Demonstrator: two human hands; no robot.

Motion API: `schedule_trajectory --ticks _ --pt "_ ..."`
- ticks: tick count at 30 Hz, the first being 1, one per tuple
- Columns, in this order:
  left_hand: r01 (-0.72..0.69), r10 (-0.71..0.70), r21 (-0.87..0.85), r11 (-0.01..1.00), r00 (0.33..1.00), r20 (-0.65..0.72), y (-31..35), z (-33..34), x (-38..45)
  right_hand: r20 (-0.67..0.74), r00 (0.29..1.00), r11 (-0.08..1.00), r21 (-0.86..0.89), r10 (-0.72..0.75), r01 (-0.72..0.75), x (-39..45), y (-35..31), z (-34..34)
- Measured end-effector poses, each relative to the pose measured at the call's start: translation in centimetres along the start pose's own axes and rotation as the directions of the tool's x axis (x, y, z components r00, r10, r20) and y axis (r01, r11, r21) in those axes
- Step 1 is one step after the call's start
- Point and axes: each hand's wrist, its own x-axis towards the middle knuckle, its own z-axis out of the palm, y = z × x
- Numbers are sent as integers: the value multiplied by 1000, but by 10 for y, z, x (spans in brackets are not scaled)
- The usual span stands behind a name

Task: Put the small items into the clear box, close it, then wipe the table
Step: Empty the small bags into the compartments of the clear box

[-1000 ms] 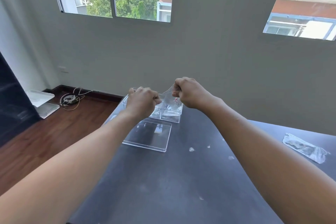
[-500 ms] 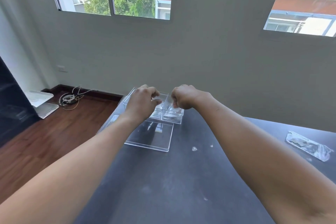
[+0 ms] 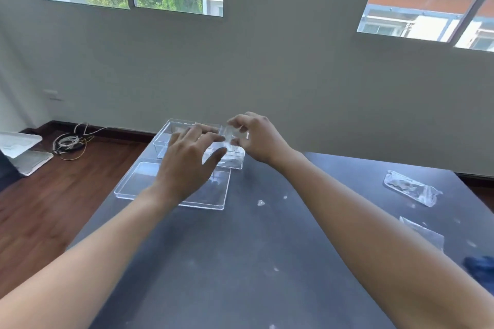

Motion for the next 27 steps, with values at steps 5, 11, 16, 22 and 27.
schedule_trajectory --ticks 5,11,16,22,27 --pt "-166 171 -62 984 981 93 48 13 -10 -89 996 999 34 -5 8 -54 12 -26" --pt "-237 285 -211 948 929 236 109 41 2 -118 935 935 -80 335 -346 -161 56 -99" --pt "-239 328 -281 930 884 333 181 87 34 -172 782 766 -158 599 -623 -260 97 -151" --pt "-132 299 -377 917 852 430 258 138 63 -85 730 720 -123 678 -683 -318 111 -171" --pt "-8 246 -390 921 787 565 309 172 82 -69 751 736 -157 657 -659 -331 119 -171"
